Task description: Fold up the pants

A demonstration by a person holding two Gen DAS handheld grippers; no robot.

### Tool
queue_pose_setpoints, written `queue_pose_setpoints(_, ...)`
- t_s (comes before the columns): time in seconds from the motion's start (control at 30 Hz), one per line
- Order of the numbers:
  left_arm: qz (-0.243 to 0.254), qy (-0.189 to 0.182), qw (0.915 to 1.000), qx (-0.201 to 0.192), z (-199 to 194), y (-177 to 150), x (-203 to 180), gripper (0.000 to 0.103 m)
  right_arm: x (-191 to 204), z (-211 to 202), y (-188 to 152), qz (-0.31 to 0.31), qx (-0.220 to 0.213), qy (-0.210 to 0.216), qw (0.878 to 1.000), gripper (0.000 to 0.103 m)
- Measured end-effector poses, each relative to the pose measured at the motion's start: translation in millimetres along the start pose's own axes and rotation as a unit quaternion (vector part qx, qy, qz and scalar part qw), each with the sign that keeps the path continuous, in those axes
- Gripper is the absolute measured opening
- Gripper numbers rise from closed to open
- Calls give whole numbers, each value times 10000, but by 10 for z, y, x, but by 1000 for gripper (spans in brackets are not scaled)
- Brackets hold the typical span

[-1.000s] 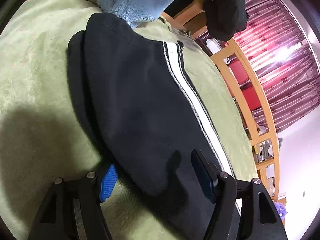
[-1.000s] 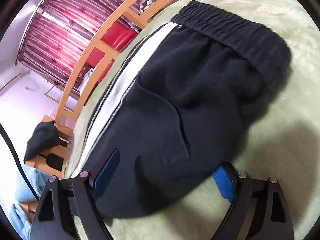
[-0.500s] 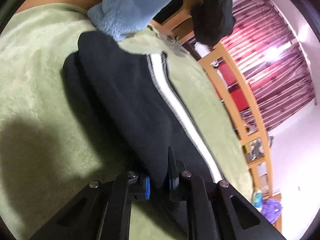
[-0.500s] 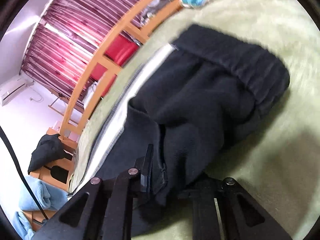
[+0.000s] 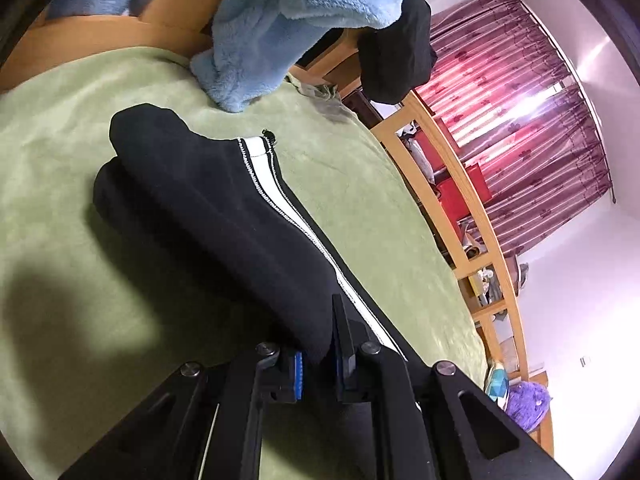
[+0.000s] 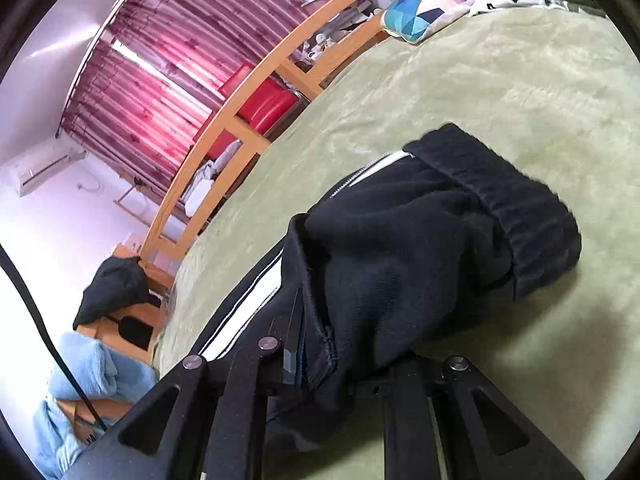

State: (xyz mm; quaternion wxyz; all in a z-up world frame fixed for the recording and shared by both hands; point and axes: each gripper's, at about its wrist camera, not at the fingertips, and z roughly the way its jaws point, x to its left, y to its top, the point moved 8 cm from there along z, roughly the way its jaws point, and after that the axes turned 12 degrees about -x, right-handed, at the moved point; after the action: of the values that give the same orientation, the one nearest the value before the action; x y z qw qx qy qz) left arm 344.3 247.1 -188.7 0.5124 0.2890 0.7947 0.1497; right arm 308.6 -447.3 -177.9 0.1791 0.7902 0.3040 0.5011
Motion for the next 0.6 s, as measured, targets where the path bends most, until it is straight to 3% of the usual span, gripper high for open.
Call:
queue_pose_setpoints(0.23, -56, 155, 9998, 152, -385, -192, 296, 11, -305, -463, -181, -100, 243, -135, 9996, 15)
queue_pose_setpoints(0.37, 502, 576, 9967, 281, -283, -355, 431, 11, -415, -424, -323, -452, 392, -258, 9979, 16)
queue_pose_setpoints(0.43, 824, 844, 9923, 370, -164, -408, 489, 12, -481, -307, -415, -723, 525, -450, 9950, 22)
queue_pose_setpoints(0.47, 899, 949, 9906, 409, -111, -425, 518, 16, -518, -287, -447, -829, 569, -494, 9937, 22)
queue_pose_setpoints(0.53, 979, 1203, 9857, 652, -17, -482, 619, 40, -529, -267, -492, -1228, 580, -637, 9887, 24)
queue_pose_setpoints(0.6, 903, 1379, 9843, 625, -76, -485, 727, 49, -549, -336, -541, -1547, 616, -763, 9831, 28)
